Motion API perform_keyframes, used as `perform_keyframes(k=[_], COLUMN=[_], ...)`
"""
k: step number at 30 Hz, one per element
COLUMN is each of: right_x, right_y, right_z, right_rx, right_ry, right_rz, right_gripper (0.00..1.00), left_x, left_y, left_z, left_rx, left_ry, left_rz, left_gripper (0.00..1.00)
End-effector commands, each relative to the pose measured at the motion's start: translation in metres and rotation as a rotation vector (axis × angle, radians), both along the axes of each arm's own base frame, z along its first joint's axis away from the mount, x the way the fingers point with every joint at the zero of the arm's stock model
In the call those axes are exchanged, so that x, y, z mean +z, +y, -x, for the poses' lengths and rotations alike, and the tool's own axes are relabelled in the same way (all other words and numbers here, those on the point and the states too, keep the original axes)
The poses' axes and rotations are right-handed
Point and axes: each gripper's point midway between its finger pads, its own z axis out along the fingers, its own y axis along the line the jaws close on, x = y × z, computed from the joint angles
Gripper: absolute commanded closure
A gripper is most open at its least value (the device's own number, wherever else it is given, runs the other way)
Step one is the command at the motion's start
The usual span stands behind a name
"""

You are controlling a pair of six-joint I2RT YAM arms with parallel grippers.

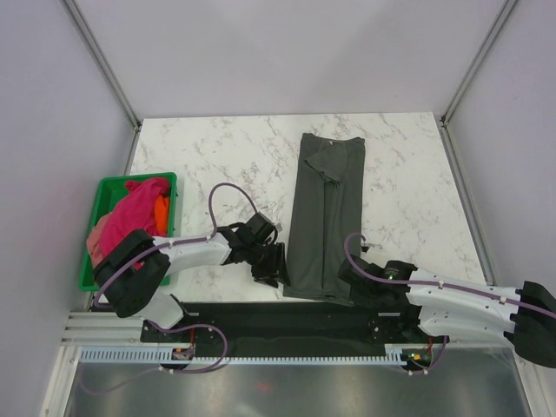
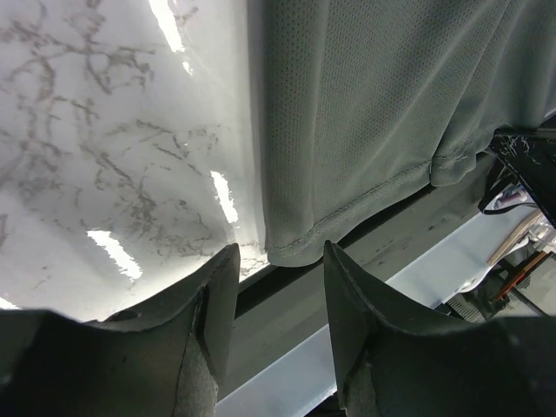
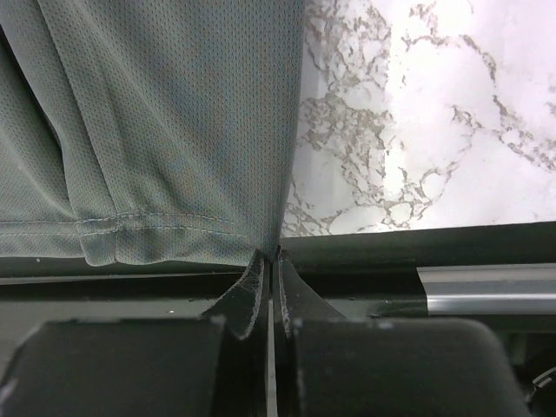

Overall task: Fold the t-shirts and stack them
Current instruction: Fold the tshirt

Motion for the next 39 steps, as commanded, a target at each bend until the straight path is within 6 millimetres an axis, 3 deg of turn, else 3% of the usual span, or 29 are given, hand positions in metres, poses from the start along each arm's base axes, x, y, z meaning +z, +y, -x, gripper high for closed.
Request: perform_keyframes(k=[1, 23, 28, 39], right_x=[0.005, 0.014, 0.017, 0.034], right_y=[-0.003, -0.006, -0.005, -0.008], right_z=[0.001, 0.0, 0.001, -0.022], right_rx=[0.001, -0.013, -0.024, -0.042], right_ry=[-0.002, -0.033, -0.034, -0.138], right_rz=[0.008, -0.03, -0.041, 0.011], right_gripper=[1.0, 1.0, 1.0, 1.0], left_x=[-0.001, -0.017, -0.015, 0.002], left_y=[-0.01, -0.019, -0.021, -0.035], left_z=[-0.005, 0.021, 0.02, 0.012], left_rx=[0.049, 0.04, 0.052, 0.05], left_ry=[-0.023, 0.033, 0.033, 0.028], left_rz=[0.006, -0.04, -0.031, 0.021], left_gripper=[0.5, 0.64, 0.96, 0.98])
